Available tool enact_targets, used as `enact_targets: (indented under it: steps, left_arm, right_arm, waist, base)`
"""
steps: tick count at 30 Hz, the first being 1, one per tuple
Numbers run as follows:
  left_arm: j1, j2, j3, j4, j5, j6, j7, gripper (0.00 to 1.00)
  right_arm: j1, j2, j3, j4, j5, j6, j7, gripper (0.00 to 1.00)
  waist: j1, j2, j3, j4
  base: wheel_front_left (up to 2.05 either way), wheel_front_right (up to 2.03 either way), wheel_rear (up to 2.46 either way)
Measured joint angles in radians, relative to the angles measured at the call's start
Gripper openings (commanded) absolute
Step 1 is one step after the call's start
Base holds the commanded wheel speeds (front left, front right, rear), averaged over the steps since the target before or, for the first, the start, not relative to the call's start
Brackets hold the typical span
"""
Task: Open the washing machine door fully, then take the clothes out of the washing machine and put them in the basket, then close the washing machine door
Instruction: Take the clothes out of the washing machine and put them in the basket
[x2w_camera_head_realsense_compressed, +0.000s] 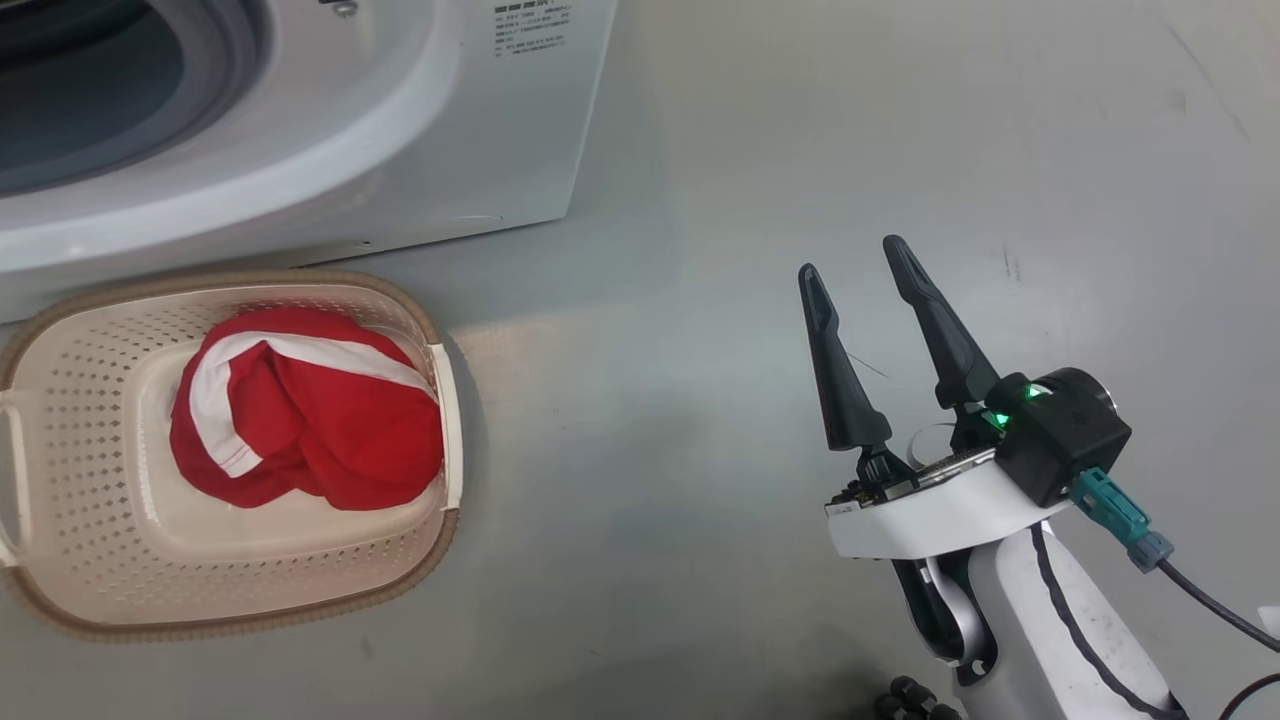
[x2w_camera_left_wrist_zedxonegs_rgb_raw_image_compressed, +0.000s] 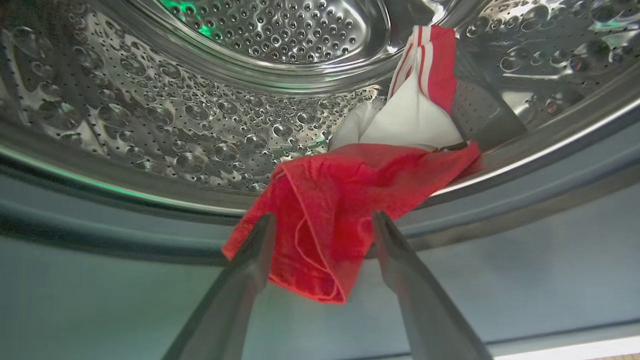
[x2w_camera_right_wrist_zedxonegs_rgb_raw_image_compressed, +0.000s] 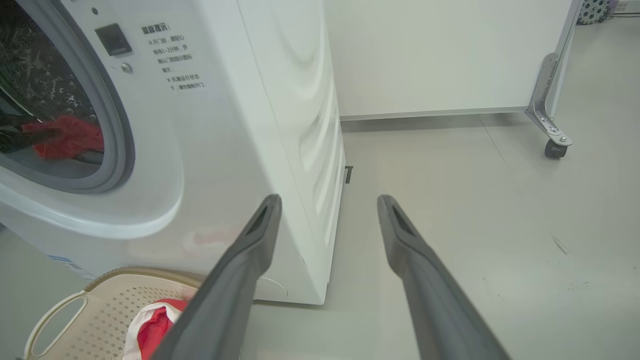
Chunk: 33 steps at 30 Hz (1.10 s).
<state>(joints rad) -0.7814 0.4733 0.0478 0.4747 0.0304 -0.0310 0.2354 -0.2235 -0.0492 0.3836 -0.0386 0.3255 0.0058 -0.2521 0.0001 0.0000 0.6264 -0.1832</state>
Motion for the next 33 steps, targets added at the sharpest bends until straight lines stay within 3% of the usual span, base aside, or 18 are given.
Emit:
enact_targets:
  steps: [9,28,29,31,33]
  left_arm:
    - [-0.088,0.034,-0.017,0.070,0.033,0.006,0.080,1.00]
    - [-0.177,0.048,-0.025,0.163,0.060,0.019,0.126,1.00]
    - [-0.182,0.047,-0.023,0.167,0.059,0.019,0.128,0.60]
    - [-0.188,0.046,-0.021,0.173,0.058,0.019,0.133,0.00]
    - [-0.193,0.040,-0.022,0.181,0.049,0.019,0.133,0.00]
  right_arm:
    - [-0.025,0.000,0.028,-0.003,0.010,-0.019,0.000,1.00]
    - [-0.036,0.000,0.045,-0.003,0.017,-0.045,0.000,1.00]
    - [-0.036,0.000,0.045,-0.003,0.017,-0.046,0.000,1.00]
    - [-0.038,0.000,0.045,-0.002,0.017,-0.053,0.000,1.00]
    - [-0.042,0.000,0.045,-0.002,0.017,-0.053,0.000,1.00]
  waist:
    - [0.0000,0.0000,0.046,-0.035]
    - [0.0000,0.0000,0.070,-0.055]
    - [0.0000,0.0000,0.072,-0.056]
    - [0.0000,0.0000,0.073,-0.057]
    - [0.0000,0.0000,0.074,-0.056]
  base:
    - [0.00,0.00,0.00]
    - [0.00,0.00,0.00]
    - [0.00,0.00,0.00]
    - [0.00,0.00,0.00]
    - [0.00,0.00,0.00]
